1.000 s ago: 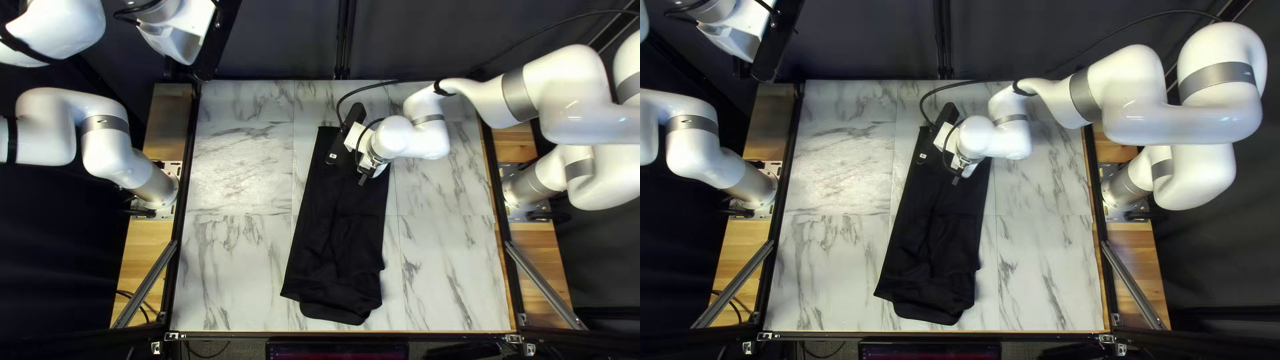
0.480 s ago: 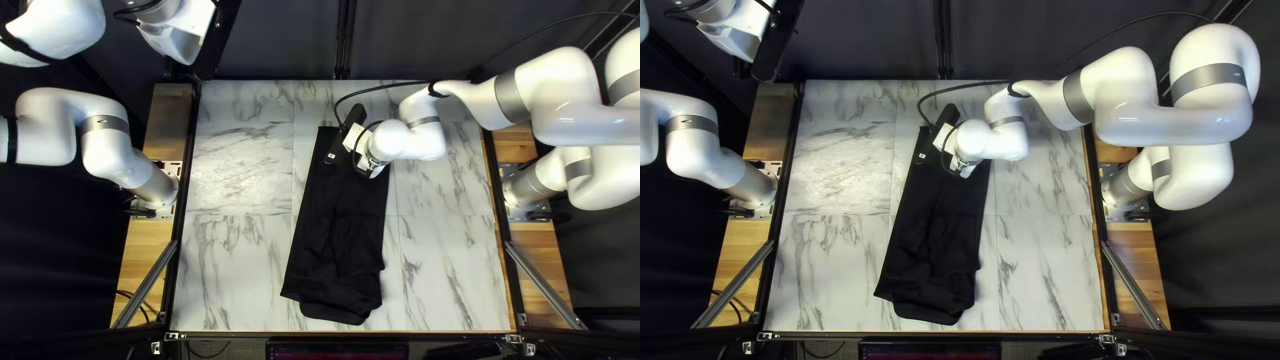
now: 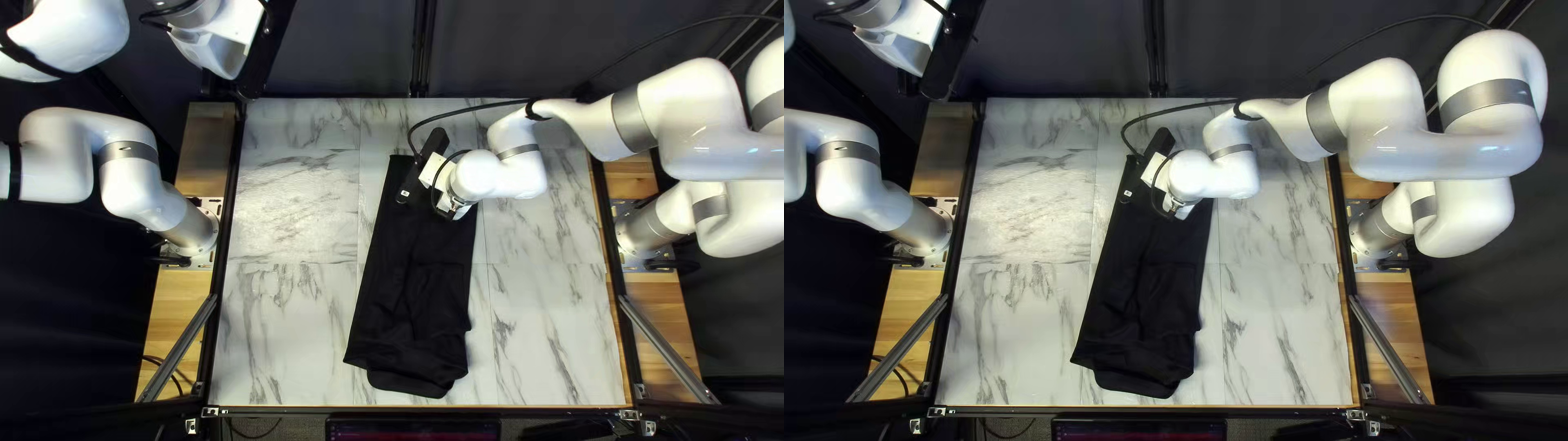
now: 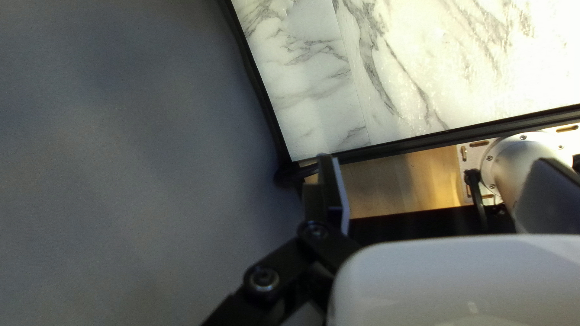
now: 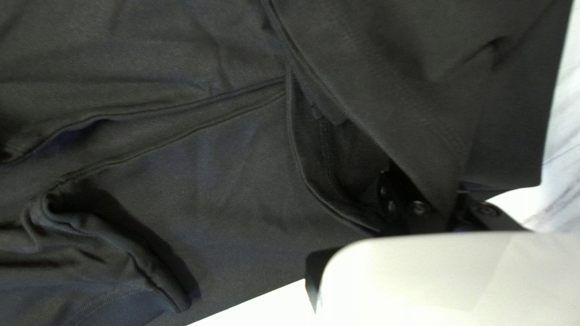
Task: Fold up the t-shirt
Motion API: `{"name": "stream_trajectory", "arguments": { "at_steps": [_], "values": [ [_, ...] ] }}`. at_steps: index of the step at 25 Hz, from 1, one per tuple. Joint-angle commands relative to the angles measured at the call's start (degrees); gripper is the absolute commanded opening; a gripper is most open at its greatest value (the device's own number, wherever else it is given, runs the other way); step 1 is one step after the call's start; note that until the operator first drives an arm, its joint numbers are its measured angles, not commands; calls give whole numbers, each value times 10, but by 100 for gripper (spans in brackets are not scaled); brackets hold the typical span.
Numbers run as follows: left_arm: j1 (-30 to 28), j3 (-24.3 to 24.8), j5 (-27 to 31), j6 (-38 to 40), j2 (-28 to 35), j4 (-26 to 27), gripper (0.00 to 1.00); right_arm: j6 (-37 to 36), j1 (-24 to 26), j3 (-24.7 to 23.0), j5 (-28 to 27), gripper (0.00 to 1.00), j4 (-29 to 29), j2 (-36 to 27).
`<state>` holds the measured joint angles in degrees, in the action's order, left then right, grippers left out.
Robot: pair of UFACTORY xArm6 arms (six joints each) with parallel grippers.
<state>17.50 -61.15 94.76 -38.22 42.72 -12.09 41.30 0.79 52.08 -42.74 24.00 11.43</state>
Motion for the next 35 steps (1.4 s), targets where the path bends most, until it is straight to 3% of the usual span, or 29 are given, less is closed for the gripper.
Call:
{"name": "stream_trajectory", "arguments": {
  "at_steps": [1, 4, 5, 6, 7, 16, 26, 27, 28, 32, 35],
  "values": [
    [0, 0, 0, 0, 0, 0, 100, -4, -17, 32, -49, 2, 22, 18],
    [0, 0, 0, 0, 0, 0, 100, 2, -25, 41, -74, 3, 36, 23],
    [0, 0, 0, 0, 0, 0, 100, 5, -27, 42, -77, 33, 40, 24],
    [0, 0, 0, 0, 0, 0, 100, 8, -27, 39, -73, 49, 40, 21],
    [0, 0, 0, 0, 0, 0, 100, 10, -26, 34, -65, 100, 38, 18],
    [0, 0, 0, 0, 0, 0, 100, 60, -4, -35, 41, 100, -7, -23],
    [0, 0, 0, 0, 0, 0, 100, 140, -15, -54, 40, 100, 2, -26],
    [0, 0, 0, 0, 0, 0, 100, 143, -15, -54, 40, 97, 1, -25],
    [0, 0, 0, 0, 0, 0, 100, 149, -16, -53, 41, 85, -1, -22],
    [0, 0, 0, 0, 0, 0, 100, 154, -16, -44, 37, 0, -9, -15],
    [0, 0, 0, 0, 0, 0, 100, 155, -14, -38, 33, 0, -15, -13]
  ]
}}
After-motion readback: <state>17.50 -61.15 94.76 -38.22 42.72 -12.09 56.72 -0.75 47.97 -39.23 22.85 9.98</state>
